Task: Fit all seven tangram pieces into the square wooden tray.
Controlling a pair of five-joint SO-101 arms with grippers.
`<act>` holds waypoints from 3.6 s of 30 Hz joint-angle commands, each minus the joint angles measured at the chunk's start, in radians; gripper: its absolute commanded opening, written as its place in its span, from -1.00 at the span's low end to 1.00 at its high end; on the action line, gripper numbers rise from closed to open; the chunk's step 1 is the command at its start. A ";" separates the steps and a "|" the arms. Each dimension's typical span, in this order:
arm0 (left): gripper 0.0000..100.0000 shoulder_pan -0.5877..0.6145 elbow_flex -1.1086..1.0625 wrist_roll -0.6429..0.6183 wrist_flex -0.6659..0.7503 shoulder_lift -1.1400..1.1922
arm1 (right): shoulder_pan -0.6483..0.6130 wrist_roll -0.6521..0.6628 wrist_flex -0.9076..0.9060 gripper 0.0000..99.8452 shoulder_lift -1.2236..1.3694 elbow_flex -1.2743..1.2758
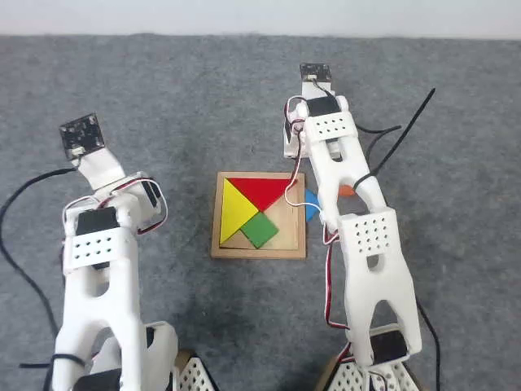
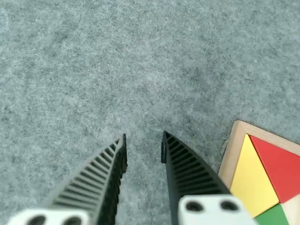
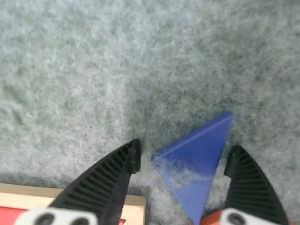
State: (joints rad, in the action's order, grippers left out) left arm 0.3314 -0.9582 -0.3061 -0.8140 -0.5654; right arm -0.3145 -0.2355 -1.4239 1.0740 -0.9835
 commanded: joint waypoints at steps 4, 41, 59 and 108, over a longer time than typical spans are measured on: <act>-0.75 -0.005 0.012 -0.006 0.026 -0.037 | 0.008 0.014 -0.113 -0.60 0.048 -0.141; -0.75 -0.003 -0.021 -0.006 0.087 -0.037 | 0.041 0.635 -0.380 -0.87 0.018 -0.463; -0.75 -0.003 -0.021 -0.005 0.087 -0.037 | -0.059 1.111 -0.325 -0.86 -0.831 0.543; -0.75 0.055 -0.016 -0.054 0.087 -0.044 | -0.334 1.554 0.312 -0.69 -1.207 1.551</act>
State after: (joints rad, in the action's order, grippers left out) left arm 0.3775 -0.9920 -0.3429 -0.7541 -0.5654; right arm -0.6383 1.3065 -1.1017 -0.0936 0.5692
